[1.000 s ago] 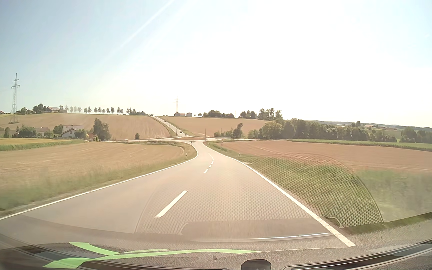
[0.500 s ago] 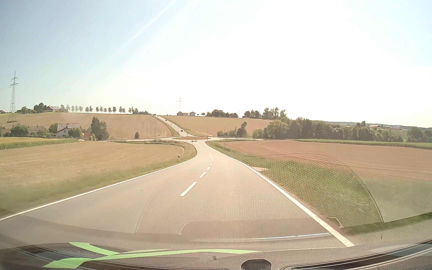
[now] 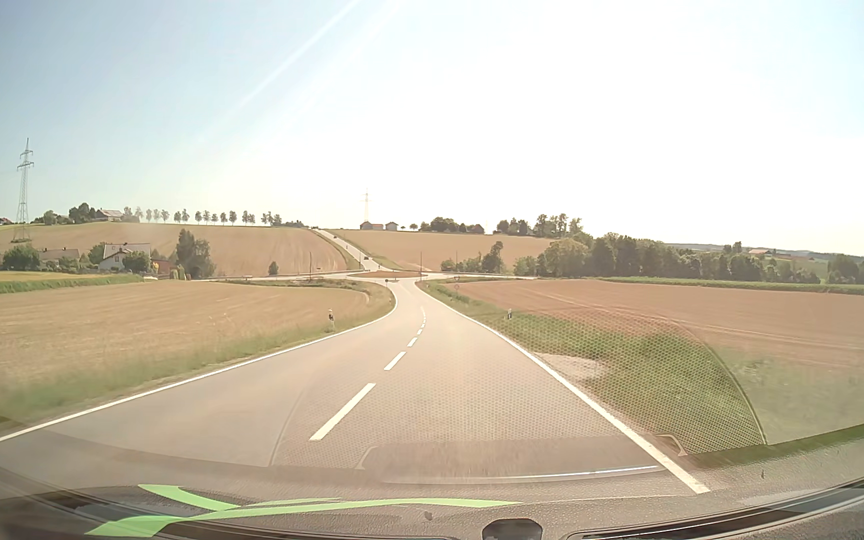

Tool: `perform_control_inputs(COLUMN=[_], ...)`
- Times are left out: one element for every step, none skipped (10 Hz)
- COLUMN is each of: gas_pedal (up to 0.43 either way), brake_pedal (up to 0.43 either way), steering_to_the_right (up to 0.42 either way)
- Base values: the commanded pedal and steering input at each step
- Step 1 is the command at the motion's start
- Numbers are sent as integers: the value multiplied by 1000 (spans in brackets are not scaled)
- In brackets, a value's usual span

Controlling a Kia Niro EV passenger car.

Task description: Follow the waypoints while adhering to traffic rules and regulations

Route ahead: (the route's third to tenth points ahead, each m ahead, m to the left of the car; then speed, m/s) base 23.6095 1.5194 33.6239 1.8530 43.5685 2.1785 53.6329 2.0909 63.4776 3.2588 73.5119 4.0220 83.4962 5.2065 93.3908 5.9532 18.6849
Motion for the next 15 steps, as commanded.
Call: perform_control_inputs(gas_pedal=[0, 0, 0, 0, 0, 0, 0, 0, 0, 0, 0, 0, 0, 0, 0], brake_pedal=[0, 0, 0, 0, 0, 0, 0, 0, 0, 0, 0, 0, 0, 0, 0], steering_to_the_right=[-11, -12, -12, -12, -11, -10, -9, -8, -8, -8, -8, -8, -7, -7, -7])
